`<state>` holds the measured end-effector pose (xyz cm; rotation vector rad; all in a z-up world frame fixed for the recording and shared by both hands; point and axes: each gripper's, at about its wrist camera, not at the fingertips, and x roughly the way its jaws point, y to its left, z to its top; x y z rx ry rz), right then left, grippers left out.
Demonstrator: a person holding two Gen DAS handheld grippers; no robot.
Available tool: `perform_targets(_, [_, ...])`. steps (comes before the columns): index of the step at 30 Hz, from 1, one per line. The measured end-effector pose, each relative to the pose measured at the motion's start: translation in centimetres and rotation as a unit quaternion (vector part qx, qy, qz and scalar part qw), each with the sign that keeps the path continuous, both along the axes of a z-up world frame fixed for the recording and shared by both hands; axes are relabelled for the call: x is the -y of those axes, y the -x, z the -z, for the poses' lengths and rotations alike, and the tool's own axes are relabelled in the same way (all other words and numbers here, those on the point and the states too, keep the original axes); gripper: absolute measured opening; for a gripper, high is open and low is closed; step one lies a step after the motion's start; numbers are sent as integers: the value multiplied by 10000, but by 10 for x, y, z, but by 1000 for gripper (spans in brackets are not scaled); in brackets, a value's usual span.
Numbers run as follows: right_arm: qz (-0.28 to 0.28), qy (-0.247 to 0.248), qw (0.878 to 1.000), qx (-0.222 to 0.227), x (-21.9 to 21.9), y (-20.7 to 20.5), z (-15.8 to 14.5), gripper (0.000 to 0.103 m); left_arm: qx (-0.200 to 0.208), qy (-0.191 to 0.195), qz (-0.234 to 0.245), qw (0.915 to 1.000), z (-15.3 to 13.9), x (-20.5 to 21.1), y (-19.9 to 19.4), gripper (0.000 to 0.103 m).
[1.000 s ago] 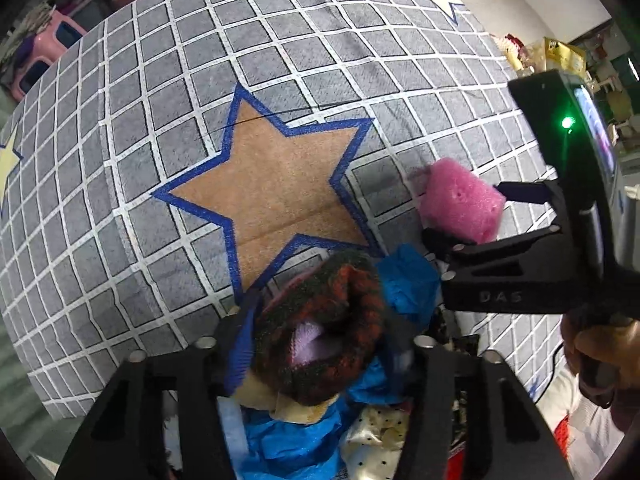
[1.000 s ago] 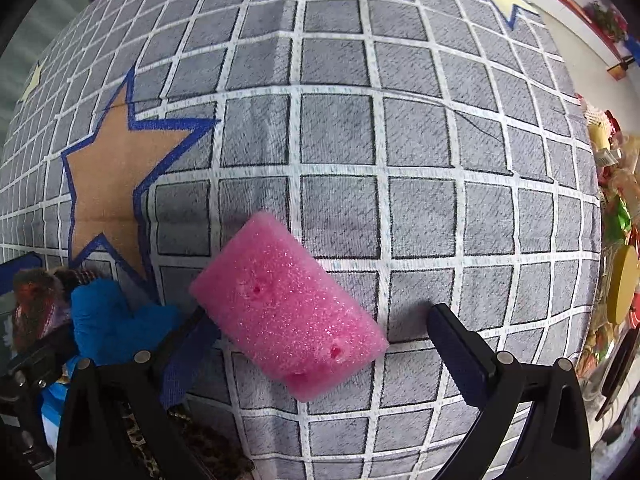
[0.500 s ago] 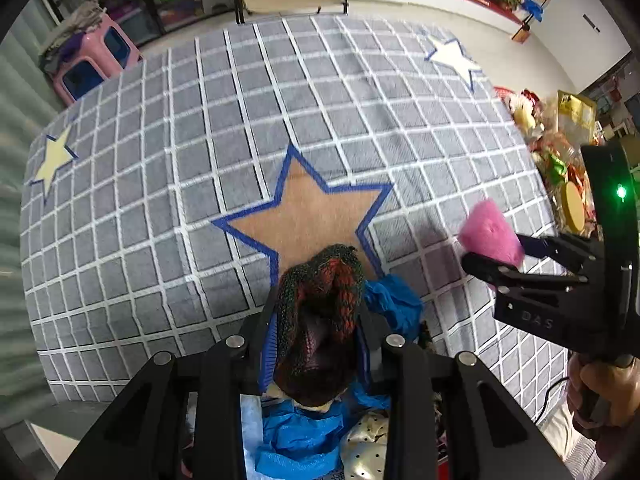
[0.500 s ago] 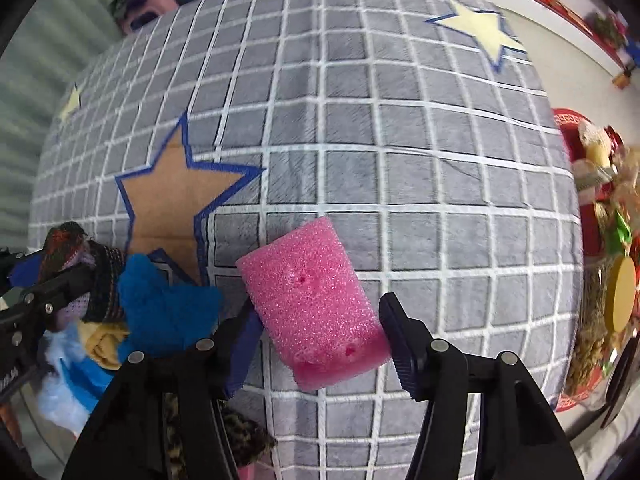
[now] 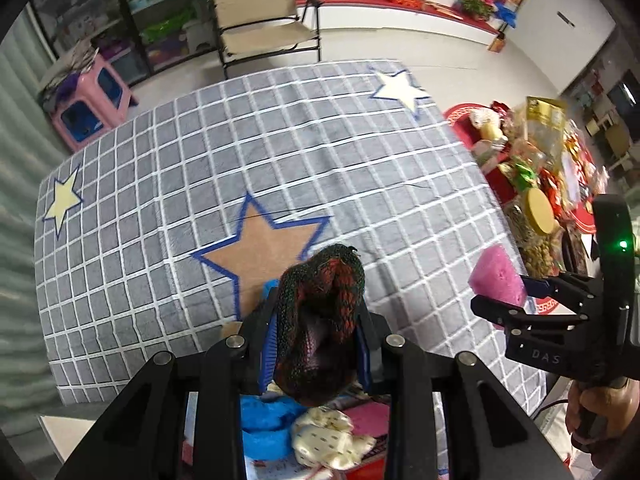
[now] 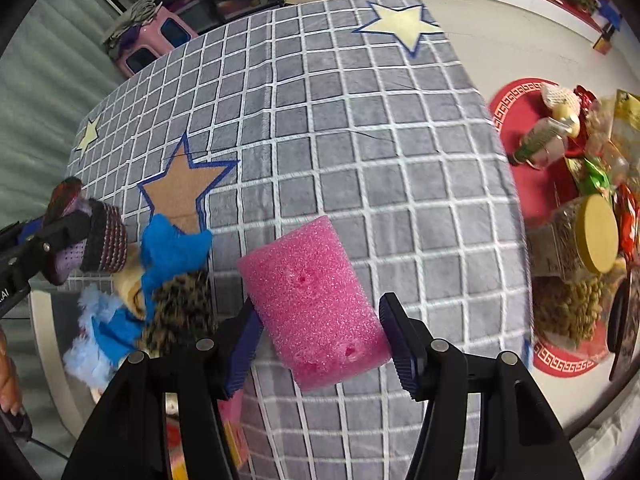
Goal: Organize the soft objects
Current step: 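Carry the scrunchie and pink sponge with both grippers over the white box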
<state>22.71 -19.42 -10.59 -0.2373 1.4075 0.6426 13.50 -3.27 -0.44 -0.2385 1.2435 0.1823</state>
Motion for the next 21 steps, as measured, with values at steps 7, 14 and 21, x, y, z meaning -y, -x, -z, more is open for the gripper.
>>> perform_targets(7, [169,-143,9997,-50,47,11,-15,60,61,24,196,9998,-17,44,5,34])
perform_targets(14, [258,-273,9993,-85,83,18,-26,60,72,34,508,9987,-31,104,18,34])
perform_targets(21, [153,-341,9992,-169,113,36,-31,60,-140,63,743,9971,-27,160,43,34])
